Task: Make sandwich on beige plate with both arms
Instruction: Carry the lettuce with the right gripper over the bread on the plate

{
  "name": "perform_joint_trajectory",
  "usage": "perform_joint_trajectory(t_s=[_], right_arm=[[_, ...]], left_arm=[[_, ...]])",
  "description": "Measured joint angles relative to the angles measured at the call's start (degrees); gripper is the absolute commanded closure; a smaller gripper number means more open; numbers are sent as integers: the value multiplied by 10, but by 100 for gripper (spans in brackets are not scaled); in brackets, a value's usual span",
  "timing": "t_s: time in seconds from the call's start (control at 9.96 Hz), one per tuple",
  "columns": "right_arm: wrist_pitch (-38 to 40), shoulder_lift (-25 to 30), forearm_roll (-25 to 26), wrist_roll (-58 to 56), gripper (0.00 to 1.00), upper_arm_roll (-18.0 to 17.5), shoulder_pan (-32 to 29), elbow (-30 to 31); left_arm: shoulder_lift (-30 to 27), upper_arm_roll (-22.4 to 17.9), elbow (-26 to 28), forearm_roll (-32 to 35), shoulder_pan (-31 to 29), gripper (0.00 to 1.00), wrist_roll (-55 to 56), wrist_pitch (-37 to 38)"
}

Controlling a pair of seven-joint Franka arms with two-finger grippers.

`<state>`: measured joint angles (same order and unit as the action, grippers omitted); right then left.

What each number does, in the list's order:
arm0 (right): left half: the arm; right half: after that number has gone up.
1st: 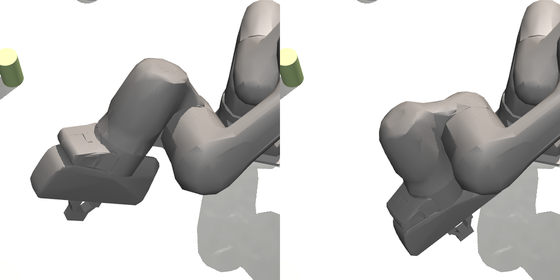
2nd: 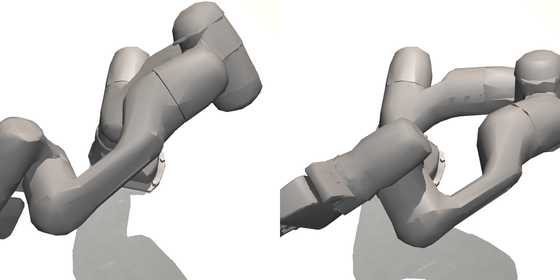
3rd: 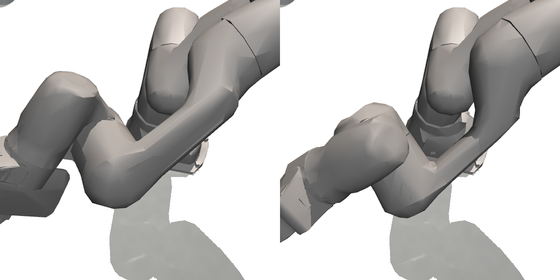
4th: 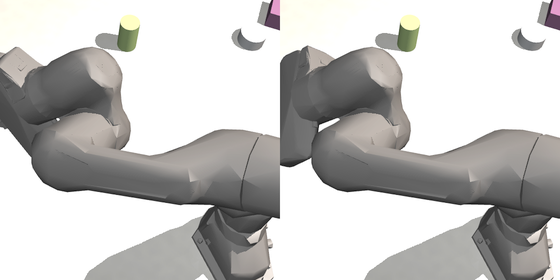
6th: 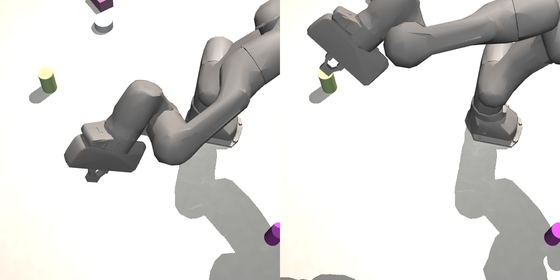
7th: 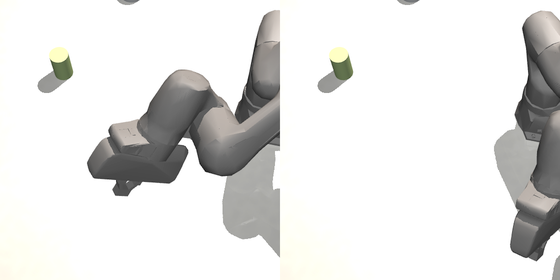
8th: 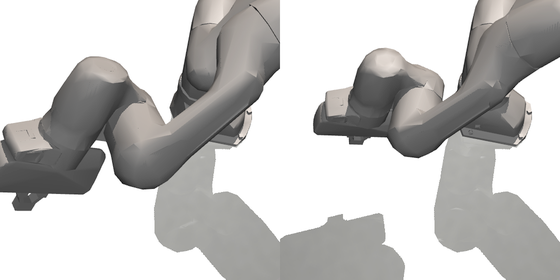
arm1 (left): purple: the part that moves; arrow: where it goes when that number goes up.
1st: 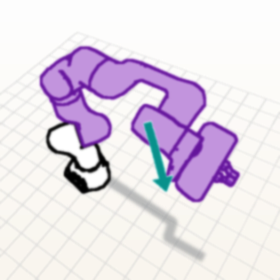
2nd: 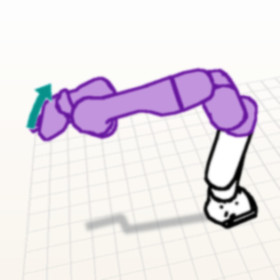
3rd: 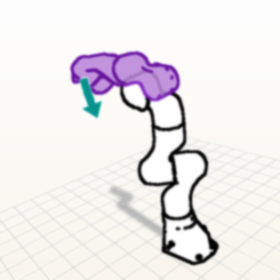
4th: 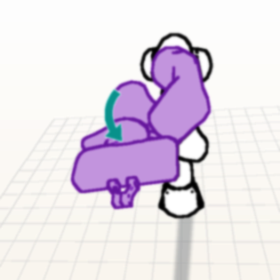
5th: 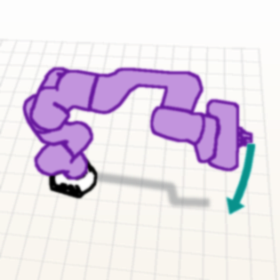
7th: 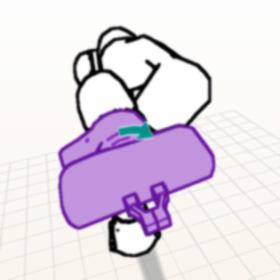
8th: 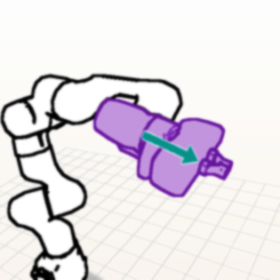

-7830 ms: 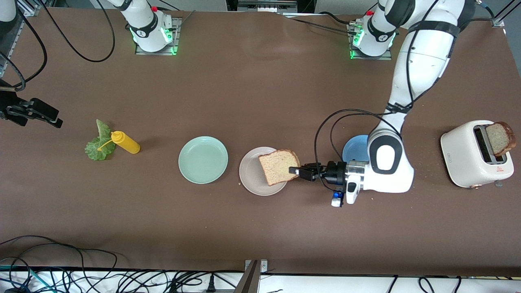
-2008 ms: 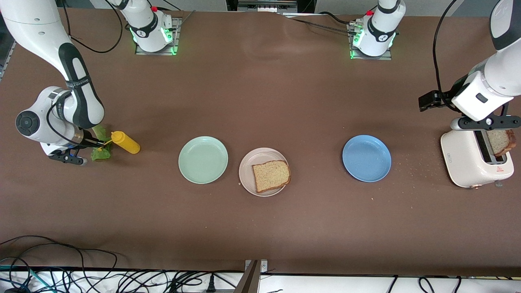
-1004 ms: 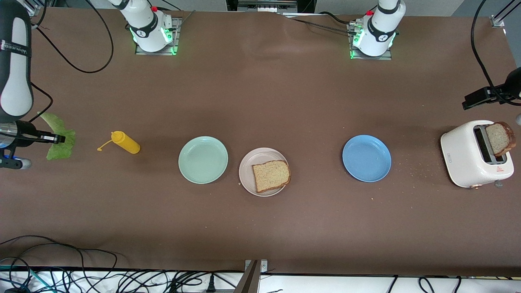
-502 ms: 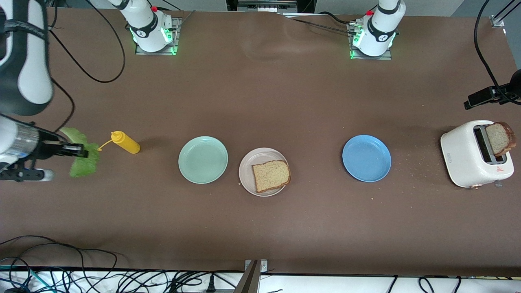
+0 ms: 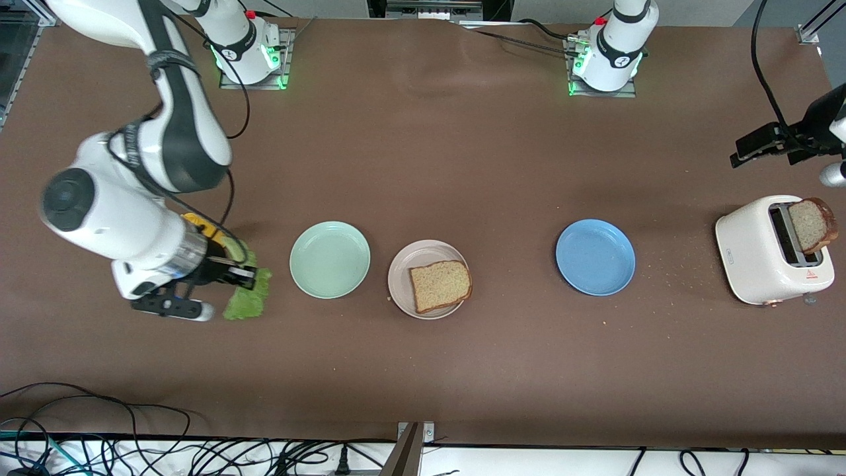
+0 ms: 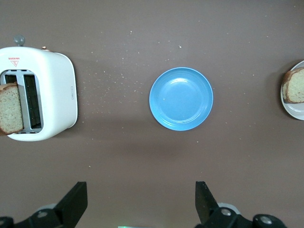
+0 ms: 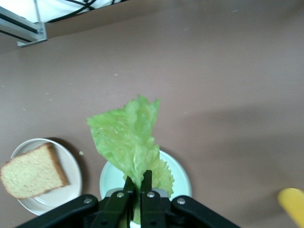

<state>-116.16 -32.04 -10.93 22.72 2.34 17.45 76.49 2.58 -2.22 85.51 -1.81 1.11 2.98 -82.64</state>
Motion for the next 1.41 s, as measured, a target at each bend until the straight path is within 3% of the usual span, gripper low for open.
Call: perform_joint_trajectory(t_s=[0.3,1.0,1.41], right_arm=[[-90,-43,-18,135,100,-3,51,-1],[-157,-92,-28,541,100,-8,102,-8],[-205,-143,-83,755,100,-20,118,-65]], left_arm=[[-1,20,0,0,0,0,1,7],[4,19,2,0,-6,0,1,17],[19,17,2,0,-13,0,1,17]])
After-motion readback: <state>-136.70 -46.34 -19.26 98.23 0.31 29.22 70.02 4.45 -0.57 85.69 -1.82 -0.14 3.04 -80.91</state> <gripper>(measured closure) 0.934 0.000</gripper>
